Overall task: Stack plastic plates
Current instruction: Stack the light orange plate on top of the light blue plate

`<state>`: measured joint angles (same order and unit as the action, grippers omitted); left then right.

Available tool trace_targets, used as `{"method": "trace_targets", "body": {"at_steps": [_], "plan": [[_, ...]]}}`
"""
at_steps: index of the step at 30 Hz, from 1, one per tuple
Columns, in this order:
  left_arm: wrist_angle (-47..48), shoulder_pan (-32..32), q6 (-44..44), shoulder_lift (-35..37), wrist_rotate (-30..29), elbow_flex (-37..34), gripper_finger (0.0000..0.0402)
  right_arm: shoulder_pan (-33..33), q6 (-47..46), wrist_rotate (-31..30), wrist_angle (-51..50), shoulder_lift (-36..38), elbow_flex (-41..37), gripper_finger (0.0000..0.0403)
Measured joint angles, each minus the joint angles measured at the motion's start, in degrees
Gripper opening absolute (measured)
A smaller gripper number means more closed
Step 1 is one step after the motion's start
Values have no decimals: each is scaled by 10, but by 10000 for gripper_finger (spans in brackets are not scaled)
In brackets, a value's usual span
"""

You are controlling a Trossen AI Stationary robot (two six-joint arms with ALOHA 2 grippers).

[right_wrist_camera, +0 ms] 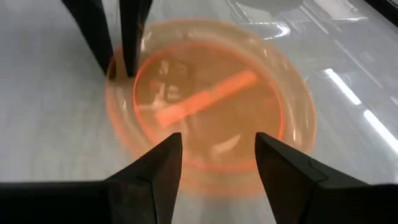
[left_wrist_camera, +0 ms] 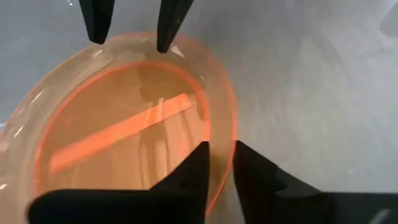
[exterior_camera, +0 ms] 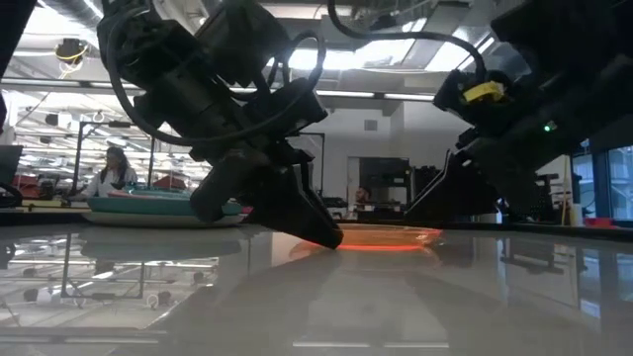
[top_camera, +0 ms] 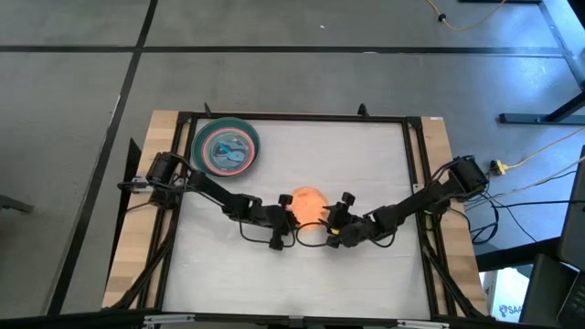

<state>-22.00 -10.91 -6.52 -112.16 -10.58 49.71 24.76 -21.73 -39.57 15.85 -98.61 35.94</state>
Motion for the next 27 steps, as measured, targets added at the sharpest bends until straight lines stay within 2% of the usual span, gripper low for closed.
{"method": "trace_targets", "body": {"at_steps": [5, 9, 12, 18, 23, 27], "plan": [[1, -3, 5, 0, -15, 0, 7, 7, 11, -3, 15, 3, 0, 195], [17, -14, 8, 14, -41, -1, 10, 42, 57, -12, 19, 31, 14, 195], [71, -23, 9, 46, -56, -2, 10, 71, 86, -35, 17, 56, 19, 195], [220, -28, 25, 159, -101, -2, 2, 109, 112, -90, 10, 77, 19, 195], [334, -12, 48, 279, -150, -9, 5, 108, 99, -95, 2, 78, 19, 195], [375, 21, 73, 379, -177, -50, 4, 108, 99, -95, 1, 78, 19, 195]]}}
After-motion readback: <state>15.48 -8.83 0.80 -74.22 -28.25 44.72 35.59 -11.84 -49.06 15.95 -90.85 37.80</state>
